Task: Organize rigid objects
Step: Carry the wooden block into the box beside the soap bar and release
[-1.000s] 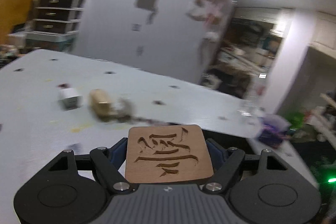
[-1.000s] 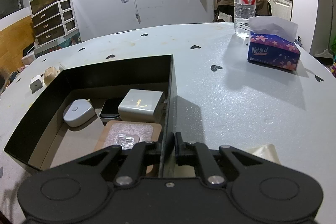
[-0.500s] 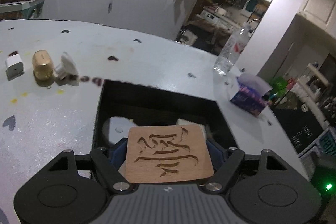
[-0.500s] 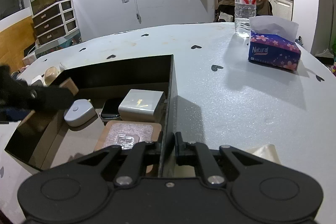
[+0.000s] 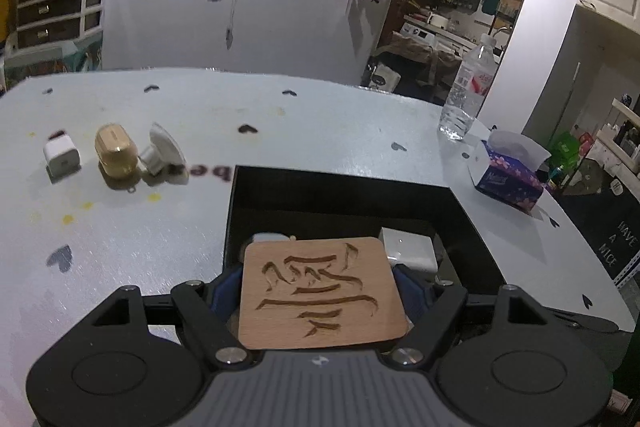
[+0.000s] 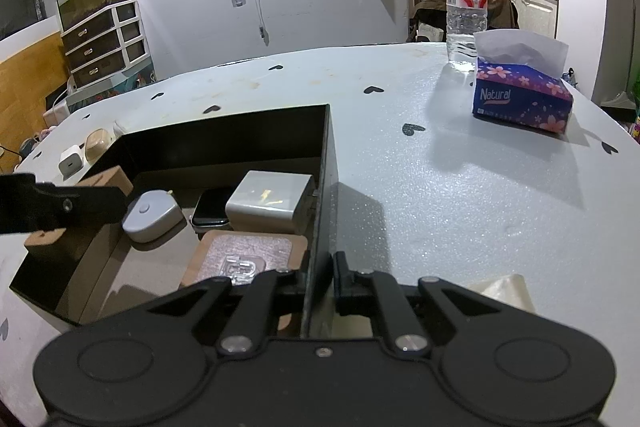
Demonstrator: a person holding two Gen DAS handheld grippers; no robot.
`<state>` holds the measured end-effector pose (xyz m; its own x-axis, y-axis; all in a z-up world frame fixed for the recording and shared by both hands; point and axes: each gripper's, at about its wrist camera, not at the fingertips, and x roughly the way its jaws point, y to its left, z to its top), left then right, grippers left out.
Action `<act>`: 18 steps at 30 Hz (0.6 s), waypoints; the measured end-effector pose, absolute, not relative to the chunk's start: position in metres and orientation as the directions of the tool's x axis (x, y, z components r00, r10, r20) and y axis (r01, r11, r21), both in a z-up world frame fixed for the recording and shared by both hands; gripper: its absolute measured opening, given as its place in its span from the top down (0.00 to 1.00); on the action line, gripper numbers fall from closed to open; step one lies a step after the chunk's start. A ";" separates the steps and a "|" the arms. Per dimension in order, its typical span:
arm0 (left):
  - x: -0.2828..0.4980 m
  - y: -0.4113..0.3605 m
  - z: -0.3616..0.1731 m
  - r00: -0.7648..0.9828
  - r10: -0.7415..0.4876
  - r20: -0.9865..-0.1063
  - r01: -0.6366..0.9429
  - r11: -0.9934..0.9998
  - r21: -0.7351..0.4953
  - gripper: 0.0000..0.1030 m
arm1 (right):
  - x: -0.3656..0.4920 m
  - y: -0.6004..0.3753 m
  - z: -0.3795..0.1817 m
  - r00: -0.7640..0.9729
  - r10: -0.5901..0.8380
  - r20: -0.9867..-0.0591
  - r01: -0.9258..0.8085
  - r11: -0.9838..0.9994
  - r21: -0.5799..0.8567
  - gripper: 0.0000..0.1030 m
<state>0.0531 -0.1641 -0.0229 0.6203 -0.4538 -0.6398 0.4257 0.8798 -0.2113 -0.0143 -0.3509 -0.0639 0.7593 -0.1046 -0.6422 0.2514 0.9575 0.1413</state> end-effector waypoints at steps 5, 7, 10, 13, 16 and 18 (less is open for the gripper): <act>0.054 -0.162 -0.023 0.610 -0.472 -0.637 0.425 0.873 -0.240 0.21 | -0.014 -0.351 -0.064 0.760 -0.102 -0.642 0.251 0.957 0.145 0.91; 0.053 -0.162 -0.023 0.609 -0.474 -0.636 0.426 0.872 -0.241 0.20 | -0.014 -0.352 -0.064 0.760 -0.101 -0.642 0.250 0.957 0.145 0.91; 0.051 -0.161 -0.022 0.605 -0.476 -0.638 0.428 0.870 -0.244 0.20 | -0.014 -0.352 -0.064 0.760 -0.101 -0.642 0.250 0.957 0.145 0.91; 0.050 -0.160 -0.021 0.600 -0.481 -0.640 0.430 0.868 -0.250 0.19 | -0.014 -0.352 -0.064 0.760 -0.101 -0.643 0.250 0.957 0.145 0.91; 0.049 -0.159 -0.019 0.595 -0.483 -0.642 0.431 0.866 -0.252 0.18 | -0.014 -0.352 -0.064 0.759 -0.101 -0.643 0.250 0.957 0.145 0.91; 0.048 -0.158 -0.018 0.593 -0.485 -0.643 0.433 0.865 -0.253 0.18 | -0.014 -0.352 -0.064 0.760 -0.101 -0.643 0.250 0.957 0.145 0.91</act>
<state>0.0479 -0.1583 -0.0184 0.5925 -0.4851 -0.6431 0.4334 0.8649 -0.2531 -0.0138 -0.3523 -0.0641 0.7596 -0.1008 -0.6426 0.2500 0.9573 0.1453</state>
